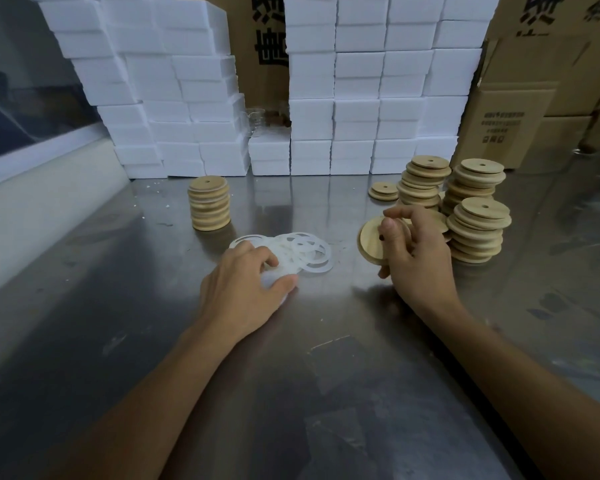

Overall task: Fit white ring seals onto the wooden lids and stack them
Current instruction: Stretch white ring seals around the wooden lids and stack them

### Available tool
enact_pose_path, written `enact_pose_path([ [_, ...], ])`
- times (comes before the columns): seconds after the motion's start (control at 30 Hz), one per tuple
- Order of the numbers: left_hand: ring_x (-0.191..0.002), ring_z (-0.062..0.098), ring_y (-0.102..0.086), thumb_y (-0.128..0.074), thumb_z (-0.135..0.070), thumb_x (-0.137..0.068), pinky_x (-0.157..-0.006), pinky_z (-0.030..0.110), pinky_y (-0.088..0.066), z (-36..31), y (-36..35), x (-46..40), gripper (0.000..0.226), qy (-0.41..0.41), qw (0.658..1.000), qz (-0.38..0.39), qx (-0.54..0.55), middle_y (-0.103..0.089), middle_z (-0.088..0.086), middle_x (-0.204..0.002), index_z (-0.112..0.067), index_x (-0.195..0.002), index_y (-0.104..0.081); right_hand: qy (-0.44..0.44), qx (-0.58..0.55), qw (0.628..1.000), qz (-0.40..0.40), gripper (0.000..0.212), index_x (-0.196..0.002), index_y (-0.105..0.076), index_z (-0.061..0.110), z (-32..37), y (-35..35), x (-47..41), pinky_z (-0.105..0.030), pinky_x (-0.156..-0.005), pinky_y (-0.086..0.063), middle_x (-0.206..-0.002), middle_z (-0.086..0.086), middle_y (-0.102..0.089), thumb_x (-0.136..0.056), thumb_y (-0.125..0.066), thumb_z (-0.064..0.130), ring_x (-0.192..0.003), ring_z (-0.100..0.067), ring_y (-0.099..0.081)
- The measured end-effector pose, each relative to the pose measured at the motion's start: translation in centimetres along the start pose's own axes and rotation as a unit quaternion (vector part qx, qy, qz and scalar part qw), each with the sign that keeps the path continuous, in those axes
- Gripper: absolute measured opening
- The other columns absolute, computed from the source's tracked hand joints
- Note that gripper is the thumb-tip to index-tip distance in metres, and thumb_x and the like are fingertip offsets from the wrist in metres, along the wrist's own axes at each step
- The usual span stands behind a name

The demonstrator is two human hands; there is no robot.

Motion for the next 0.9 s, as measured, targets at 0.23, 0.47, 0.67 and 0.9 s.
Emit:
enact_pose_path([
  [0.23,-0.091,0.017,-0.054,-0.06,-0.031,-0.095,-0.074,0.034,-0.044,-0.3,0.5,0.0,0.02,-0.017,0.999,-0.03,-0.003,-0.063,0.0,-0.1,-0.016,-0.093,-0.072,-0.029,0.03,0.998,0.037,0.054,-0.128,-0.046,0.032,-1.2,-0.6,-0.3,-0.047,-0.086,-0.056,-0.11,0.033,-0.045,-0.084,-0.075,0.025,-0.095,-0.022,-0.067],
  [0.47,-0.082,0.018,-0.054,-0.055,-0.006,-0.097,-0.071,0.03,-0.043,-2.3,2.6,0.4,0.015,-0.083,0.988,-0.094,0.087,-0.061,0.003,-0.089,-0.005,-0.09,-0.068,-0.009,0.024,0.999,0.048,0.046,-0.125,-0.045,0.039,-0.6,-1.0,-0.1,-0.049,-0.084,-0.056,-0.111,0.026,-0.051,-0.087,-0.069,0.026,-0.094,-0.026,-0.067],
  [0.67,-0.053,0.006,-0.052,-0.06,-0.011,-0.096,-0.048,0.021,-0.043,-3.7,-0.5,1.0,0.018,0.029,0.894,0.025,0.447,-0.061,-0.006,-0.061,-0.018,-0.082,-0.071,-0.004,-0.111,0.984,0.142,0.016,-0.108,-0.046,0.024,1.7,-3.5,1.5,-0.031,-0.054,-0.055,-0.104,-0.007,-0.06,-0.1,-0.051,0.011,-0.069,-0.02,-0.069],
  [0.9,-0.047,0.003,-0.055,-0.065,-0.014,-0.092,-0.045,0.013,-0.042,-2.9,-0.6,1.2,0.011,0.061,0.871,-0.041,0.485,-0.068,-0.007,-0.062,-0.015,-0.082,-0.069,-0.044,-0.203,0.951,0.229,0.022,-0.094,-0.06,0.015,3.3,-5.8,3.5,-0.031,-0.053,-0.052,-0.086,-0.003,-0.064,-0.1,-0.048,0.033,-0.073,-0.017,-0.063],
])
Point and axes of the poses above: each hand's wrist, its own x-axis away from the middle knuckle, its own y-axis out of the back of the hand, z = x × y, the point moved 9 cm from there along -x, towards the middle knuckle
